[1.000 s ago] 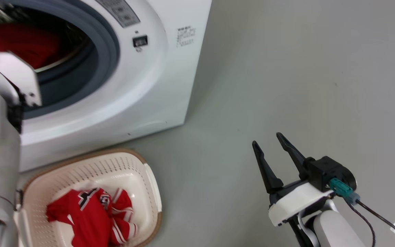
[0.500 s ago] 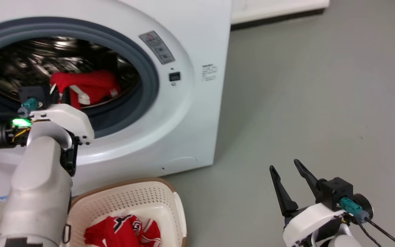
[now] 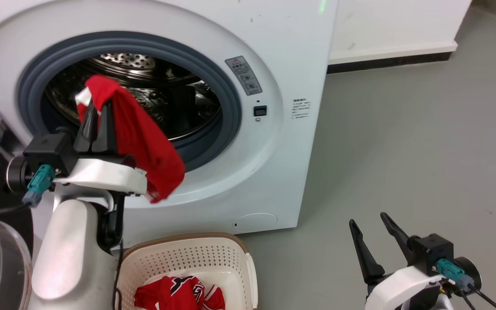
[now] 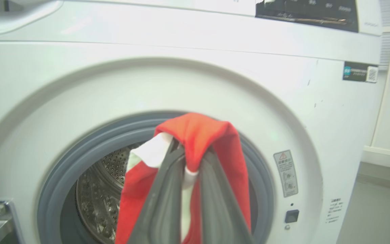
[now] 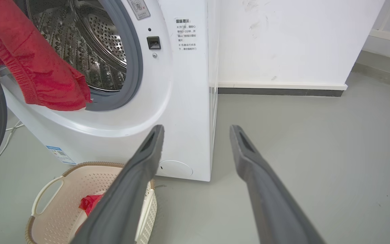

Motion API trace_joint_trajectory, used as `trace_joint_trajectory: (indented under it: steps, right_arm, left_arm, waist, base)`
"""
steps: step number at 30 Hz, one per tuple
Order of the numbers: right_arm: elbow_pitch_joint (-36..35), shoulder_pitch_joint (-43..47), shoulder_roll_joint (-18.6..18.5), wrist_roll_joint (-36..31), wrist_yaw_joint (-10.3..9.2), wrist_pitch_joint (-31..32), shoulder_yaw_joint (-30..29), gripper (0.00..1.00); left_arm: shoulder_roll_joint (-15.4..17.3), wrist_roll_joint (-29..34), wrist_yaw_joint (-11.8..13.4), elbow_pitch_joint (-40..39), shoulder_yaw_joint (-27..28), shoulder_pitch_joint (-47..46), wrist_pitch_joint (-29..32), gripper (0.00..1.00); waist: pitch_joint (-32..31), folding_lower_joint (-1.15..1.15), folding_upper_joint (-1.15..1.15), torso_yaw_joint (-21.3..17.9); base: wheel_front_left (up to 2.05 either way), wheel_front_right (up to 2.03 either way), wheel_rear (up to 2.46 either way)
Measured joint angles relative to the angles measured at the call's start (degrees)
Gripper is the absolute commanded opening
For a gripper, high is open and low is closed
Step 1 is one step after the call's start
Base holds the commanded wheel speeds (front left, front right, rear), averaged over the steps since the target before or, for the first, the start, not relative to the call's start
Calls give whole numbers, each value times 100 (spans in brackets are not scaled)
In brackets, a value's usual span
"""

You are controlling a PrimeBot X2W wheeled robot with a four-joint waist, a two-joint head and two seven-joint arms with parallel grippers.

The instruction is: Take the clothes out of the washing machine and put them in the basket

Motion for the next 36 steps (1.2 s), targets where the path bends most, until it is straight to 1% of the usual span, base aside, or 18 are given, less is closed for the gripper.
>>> trace_joint_trajectory:
  steps: [4,8,11,14,19,22,27,31,36]
  right_arm:
    - [-40,80,0,-9,0,37,-4,100]
    - [-89,145,1,-11,0,57,-3,100]
    - [-121,180,0,-14,0,81,-9,100]
    - [-163,178,-1,-16,0,103,22,100]
    - [-186,159,-1,-29,0,109,62,100]
    - [-183,131,-1,-32,0,120,112,100]
    - [-171,-38,-1,-29,1,101,189,100]
    - [-169,-144,-1,-26,0,54,255,100]
    - [-218,-310,-1,4,0,-21,267,100]
  left_arm:
    - [-178,22,-47,-955,-53,250,-1,0]
    - [-309,10,-58,-1626,-181,631,-1,0]
    - [-383,-36,-45,-1847,-304,976,97,0]
    - [-436,-99,-48,-1774,-435,1308,216,0]
    - [-531,-305,-107,-1085,-649,1728,274,0]
    - [-587,-458,-185,-444,-812,1875,231,0]
    - [-658,-538,-300,732,-1129,1862,113,0]
    - [-681,-549,-350,1637,-1332,1552,48,0]
    - [-722,-495,-394,2635,-1613,828,18,0]
  waist:
    - [-32,0,0,120]
    - [-70,0,0,198]
    - [-53,0,0,242]
    - [17,0,0,255]
    - [206,1,0,236]
    - [350,1,0,225]
    - [653,2,0,184]
    - [861,2,0,124]
    - [1206,2,0,65]
  base:
    - [0,0,0]
    - [0,0,0]
    - [0,0,0]
    - [0,0,0]
    - [0,0,0]
    - [0,0,0]
    - [0,0,0]
    - [0,0,0]
    - [0,0,0]
